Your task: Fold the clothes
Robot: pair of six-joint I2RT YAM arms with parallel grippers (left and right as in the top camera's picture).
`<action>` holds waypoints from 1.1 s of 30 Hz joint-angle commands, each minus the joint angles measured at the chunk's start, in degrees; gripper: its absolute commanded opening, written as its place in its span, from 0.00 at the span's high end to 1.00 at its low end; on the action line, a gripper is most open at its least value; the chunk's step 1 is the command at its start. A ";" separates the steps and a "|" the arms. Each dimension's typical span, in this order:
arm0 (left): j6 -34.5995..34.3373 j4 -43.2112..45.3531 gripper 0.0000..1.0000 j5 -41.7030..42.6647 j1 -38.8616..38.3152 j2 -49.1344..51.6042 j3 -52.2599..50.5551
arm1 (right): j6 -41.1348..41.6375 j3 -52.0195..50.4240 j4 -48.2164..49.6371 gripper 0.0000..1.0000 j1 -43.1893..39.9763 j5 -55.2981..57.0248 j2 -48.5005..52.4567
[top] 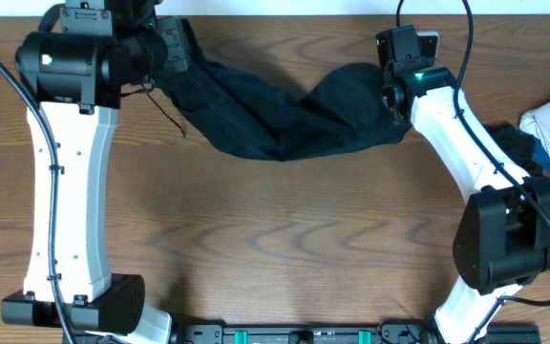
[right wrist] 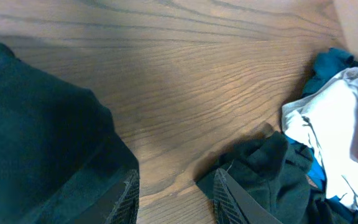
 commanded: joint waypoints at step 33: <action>-7.87 0.33 0.94 -15.43 9.16 0.85 1.90 | 17.99 -0.04 -10.10 0.18 1.51 -57.11 -9.29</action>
